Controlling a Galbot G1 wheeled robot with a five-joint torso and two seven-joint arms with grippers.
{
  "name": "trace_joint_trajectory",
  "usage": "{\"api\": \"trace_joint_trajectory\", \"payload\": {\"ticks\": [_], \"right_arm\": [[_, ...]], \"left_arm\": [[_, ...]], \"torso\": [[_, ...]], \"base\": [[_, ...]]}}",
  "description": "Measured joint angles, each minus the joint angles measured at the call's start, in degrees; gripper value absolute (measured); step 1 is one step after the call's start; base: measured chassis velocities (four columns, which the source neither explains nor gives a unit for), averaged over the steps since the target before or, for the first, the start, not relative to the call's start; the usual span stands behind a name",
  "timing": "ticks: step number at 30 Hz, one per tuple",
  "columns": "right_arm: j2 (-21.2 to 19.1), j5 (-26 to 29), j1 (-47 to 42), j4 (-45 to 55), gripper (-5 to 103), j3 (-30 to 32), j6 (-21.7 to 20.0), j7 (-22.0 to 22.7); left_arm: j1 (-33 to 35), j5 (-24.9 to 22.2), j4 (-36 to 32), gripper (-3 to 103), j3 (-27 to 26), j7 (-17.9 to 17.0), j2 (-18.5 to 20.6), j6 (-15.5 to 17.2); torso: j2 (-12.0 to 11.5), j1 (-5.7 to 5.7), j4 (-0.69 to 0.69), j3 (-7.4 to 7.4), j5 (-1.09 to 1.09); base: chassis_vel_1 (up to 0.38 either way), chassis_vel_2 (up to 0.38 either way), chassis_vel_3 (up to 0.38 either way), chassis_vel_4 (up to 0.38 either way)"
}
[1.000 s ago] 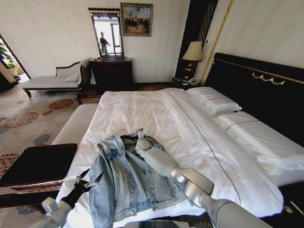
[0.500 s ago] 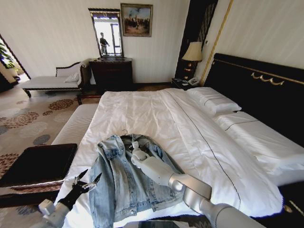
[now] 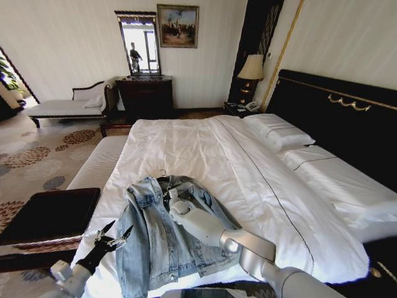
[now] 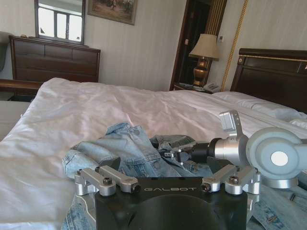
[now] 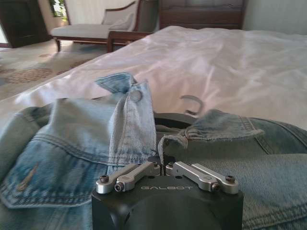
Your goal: Pick up the clothes from the bed and hang them on the clothes hanger.
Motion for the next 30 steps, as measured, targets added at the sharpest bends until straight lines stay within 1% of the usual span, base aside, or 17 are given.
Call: {"api": "trace_joint_trajectory", "payload": {"ticks": [8,11,12,13,14,17,18,19,21,22,23,25,26,27,28,30], "right_arm": [[0.0,-4.2,-0.4,-1.3,0,-2.0,1.1,-0.5],[0.0,-7.0,-0.3,-0.8,16,-2.2,1.4,0.2],[0.0,-7.7,-0.2,0.1,16,-2.3,1.4,0.6],[0.0,-8.0,-0.2,1.0,21,-2.4,1.3,1.2],[0.0,-8.0,-0.2,1.0,21,-2.4,1.3,1.2],[-0.5,-7.2,0.3,7.4,38,-3.4,-0.1,4.1],[-0.5,-7.2,0.3,7.4,38,-3.4,-0.1,4.1],[-1.5,-6.7,0.5,9.4,38,-3.8,-0.6,4.9],[-4.2,-5.9,0.8,14.0,49,-4.4,-1.8,6.5],[-4.9,-5.9,1.0,15.2,54,-4.4,-2.0,6.9],[-4.9,-5.9,1.0,15.2,54,-4.4,-2.0,6.9],[-6.8,-5.6,2.0,18.1,65,-4.4,-2.9,7.7],[-6.8,-5.6,2.0,18.1,65,-4.4,-2.9,7.7],[-7.1,-5.5,2.2,18.6,71,-4.4,-3.1,7.7],[-7.6,-5.1,2.4,19.4,71,-4.4,-3.6,7.8],[-8.8,-4.6,2.5,20.6,82,-5.6,-4.9,6.6]], "left_arm": [[0.5,-0.1,0.0,100,-0.4,0.1,0.0,-0.2],[0.7,-0.1,0.0,100,-0.5,0.1,0.0,-0.4],[0.7,-0.1,0.0,100,-0.5,0.1,0.0,-0.4],[0.8,-0.1,0.0,100,-0.5,0.1,0.0,-0.4],[0.8,-0.1,0.0,100,-0.5,0.1,0.0,-0.4],[0.7,-0.1,0.0,100,-0.5,0.1,0.0,-0.4],[0.7,-0.1,0.0,100,-0.5,0.1,0.0,-0.4],[0.7,-0.1,0.0,100,-0.5,0.1,0.0,-0.4],[0.6,0.0,-0.2,100,-0.4,0.0,-0.1,-0.3],[0.6,0.1,-0.3,100,-0.3,0.0,-0.2,-0.3],[0.6,0.1,-0.3,100,-0.3,0.0,-0.2,-0.3],[0.6,0.3,-0.6,100,-0.3,0.0,-0.3,-0.2],[0.6,0.3,-0.6,100,-0.3,0.0,-0.3,-0.2],[0.6,0.3,-0.6,100,-0.3,0.0,-0.4,-0.2],[0.7,0.3,-0.6,100,-0.4,0.0,-0.4,-0.2],[0.7,0.4,-0.6,100,-0.5,0.0,-0.4,-0.2]], "torso": [[0.0,-0.01,0.01,0.0,0.0],[0.0,0.0,0.0,0.0,0.0],[0.0,0.0,0.0,0.0,0.0],[0.0,0.0,0.0,0.0,0.0],[0.0,0.0,0.0,0.0,0.0],[0.0,0.0,0.02,0.0,0.01],[0.0,0.0,0.02,0.0,0.01],[0.0,-0.01,0.04,0.0,0.03],[0.0,-0.01,0.0,0.0,0.0],[0.0,0.0,-0.01,0.0,0.01],[0.0,0.0,-0.01,0.0,0.01],[0.0,0.0,-0.01,0.0,0.01],[0.0,0.0,-0.01,0.0,0.01],[0.0,0.0,0.0,0.0,0.02],[0.0,0.0,0.0,0.0,0.02],[0.0,0.0,0.0,0.0,0.01]], "base": [[0.0,0.0,0.0,0.0],[0.0,0.0,0.0,0.0],[0.0,0.0,0.0,0.0],[0.0,0.0,0.0,0.0],[0.0,0.0,0.0,0.0],[0.0,0.0,0.0,0.0],[0.0,0.0,0.0,0.0],[0.0,0.0,0.0,0.0],[0.0,0.0,0.0,0.0],[0.0,0.0,0.0,0.0],[0.0,0.0,0.0,0.0],[0.0,0.0,0.0,0.0],[0.0,0.0,0.0,0.0],[0.0,0.0,0.0,0.0],[0.0,0.0,0.0,0.0],[0.0,0.0,0.0,0.0]]}}
